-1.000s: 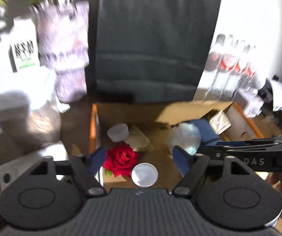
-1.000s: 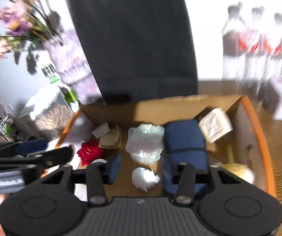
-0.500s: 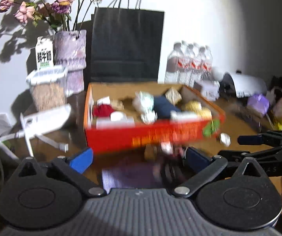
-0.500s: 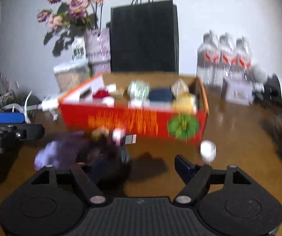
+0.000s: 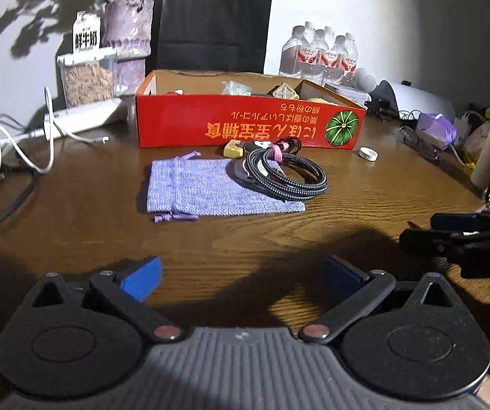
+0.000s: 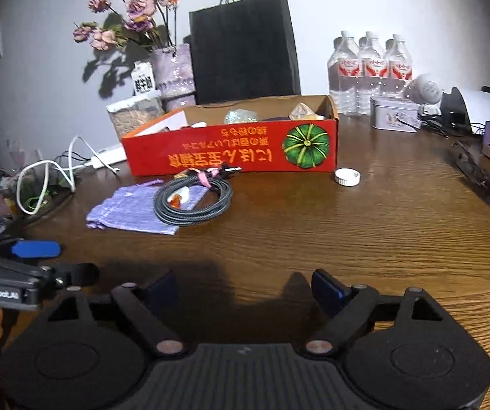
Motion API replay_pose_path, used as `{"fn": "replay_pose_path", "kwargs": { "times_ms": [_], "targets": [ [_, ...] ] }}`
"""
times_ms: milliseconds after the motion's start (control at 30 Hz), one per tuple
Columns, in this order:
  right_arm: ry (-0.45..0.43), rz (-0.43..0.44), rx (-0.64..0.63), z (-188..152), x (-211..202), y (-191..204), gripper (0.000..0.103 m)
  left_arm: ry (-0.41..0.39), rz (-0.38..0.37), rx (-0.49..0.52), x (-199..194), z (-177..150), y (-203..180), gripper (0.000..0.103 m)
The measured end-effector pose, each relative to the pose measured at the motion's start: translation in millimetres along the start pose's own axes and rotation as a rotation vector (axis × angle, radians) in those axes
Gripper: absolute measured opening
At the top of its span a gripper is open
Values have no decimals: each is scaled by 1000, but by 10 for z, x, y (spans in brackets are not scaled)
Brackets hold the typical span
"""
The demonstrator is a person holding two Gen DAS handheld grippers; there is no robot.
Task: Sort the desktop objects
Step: 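Move both tools back over the remaining items on the table, then grasp the white bottle cap with the right tool while the left tool grasps the small yellow packet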
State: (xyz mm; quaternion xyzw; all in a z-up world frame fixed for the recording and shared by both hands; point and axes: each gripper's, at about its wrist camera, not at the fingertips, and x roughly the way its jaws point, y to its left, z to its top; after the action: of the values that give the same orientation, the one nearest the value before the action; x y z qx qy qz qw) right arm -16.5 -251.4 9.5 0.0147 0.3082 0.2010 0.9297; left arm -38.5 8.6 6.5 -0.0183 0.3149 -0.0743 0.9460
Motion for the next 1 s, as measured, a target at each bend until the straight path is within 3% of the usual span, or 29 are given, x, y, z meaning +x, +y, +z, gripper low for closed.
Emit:
{"fn": "replay_pose_path", "kwargs": {
  "times_ms": [233, 400, 533, 633, 733, 833, 933, 1000],
  "targets": [
    [1, 6, -3, 8, 5, -9, 85, 2, -19, -11, 37, 36, 26, 103],
    [-20, -6, -8, 259, 121, -116, 84, -39, -20, -15, 107, 319, 137, 103],
    [-36, -102, -50, 596, 368, -239, 83, -79, -16, 33, 296, 667, 178, 102],
    [-14, -168, -28, 818, 645, -461, 82, -48, -109, 28, 530, 889, 203, 102],
    [23, -186, 11, 961, 969, -712, 73, 34, -190, 49, 800, 1007, 63, 102],
    [78, -210, 15, 1029, 1235, -872, 68, 49, -163, 120, 989, 1046, -109, 94],
    [83, -232, 11, 1005, 1335, -908, 62, 65, -171, 110, 1137, 1078, -129, 87],
    [75, -217, 13, 1000, 1329, -909, 48, 81, -169, 86, 1214, 1095, -110, 86]
  ]
}}
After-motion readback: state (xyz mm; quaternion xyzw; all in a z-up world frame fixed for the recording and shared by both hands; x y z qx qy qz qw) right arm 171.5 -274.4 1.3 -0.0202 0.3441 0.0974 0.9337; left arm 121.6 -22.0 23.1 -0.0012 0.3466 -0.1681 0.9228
